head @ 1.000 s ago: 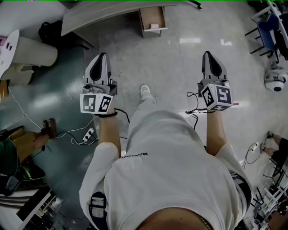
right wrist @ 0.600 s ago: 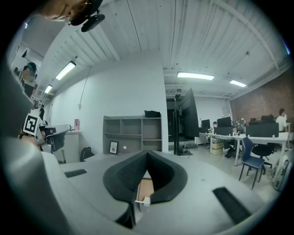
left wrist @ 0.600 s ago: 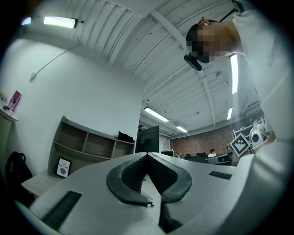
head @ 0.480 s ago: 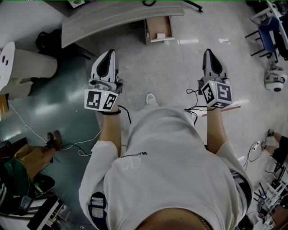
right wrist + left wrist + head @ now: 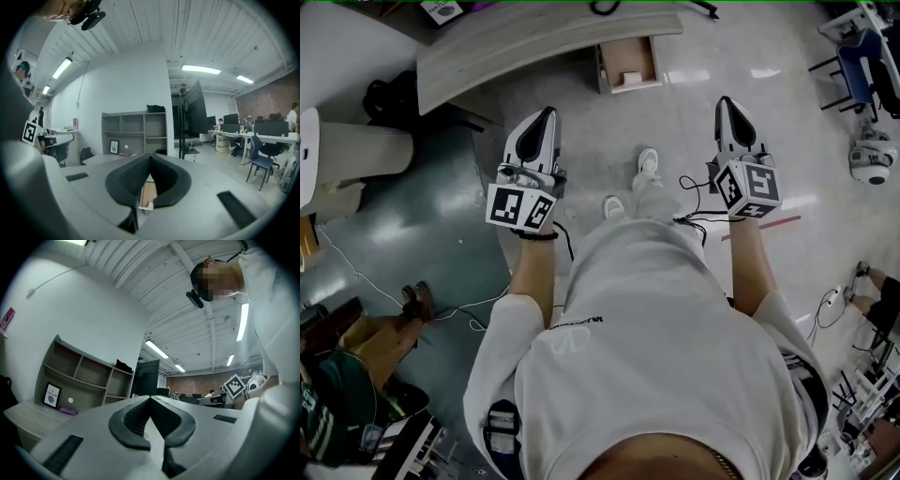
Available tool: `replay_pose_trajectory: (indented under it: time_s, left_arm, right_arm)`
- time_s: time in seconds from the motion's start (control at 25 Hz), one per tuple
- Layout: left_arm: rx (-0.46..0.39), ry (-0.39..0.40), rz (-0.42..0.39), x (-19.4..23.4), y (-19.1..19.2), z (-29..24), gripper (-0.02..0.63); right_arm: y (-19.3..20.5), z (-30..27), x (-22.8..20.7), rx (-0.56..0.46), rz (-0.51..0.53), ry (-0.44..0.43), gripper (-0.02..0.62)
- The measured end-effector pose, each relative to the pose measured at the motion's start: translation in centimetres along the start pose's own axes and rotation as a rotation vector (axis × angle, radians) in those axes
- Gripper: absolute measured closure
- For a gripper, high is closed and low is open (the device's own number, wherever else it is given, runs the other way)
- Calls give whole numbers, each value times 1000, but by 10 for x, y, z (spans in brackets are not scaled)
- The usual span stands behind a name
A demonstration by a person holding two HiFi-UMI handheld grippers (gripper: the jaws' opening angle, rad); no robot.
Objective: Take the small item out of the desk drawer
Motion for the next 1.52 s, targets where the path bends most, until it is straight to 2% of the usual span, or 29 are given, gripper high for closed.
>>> replay_pose_trajectory:
  time_s: [0.24,0.64,0.96,1.24,1.52]
  left_arm:
    - [79,-60,35,24,28,-50,606]
    - [154,-115,30,58,48,-176,606]
    - [238,-181,44,81,82,-243,606]
    - [252,-198,67,106,100,-263,606]
    - [321,-156,121,130,155,-283,606]
  right_arm:
    - [7,-78,-11,75,-23,-92,597]
    - [2,-200,-48,147,-64,-251,597]
    - [33,-265,-61,268,-47,-360,596]
    - [74,-302,-56,366,-63,-363,597]
    - [125,-348,-53,475,-125,-328,597]
Point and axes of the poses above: the fingertips, and each gripper's own axes: z backward along the fingers, x to its left, y out of its underside, the point moved 3 cm from there along z, backward along the fingers, and after that the axes turned 10 degrees about x, right-handed, at the moved point
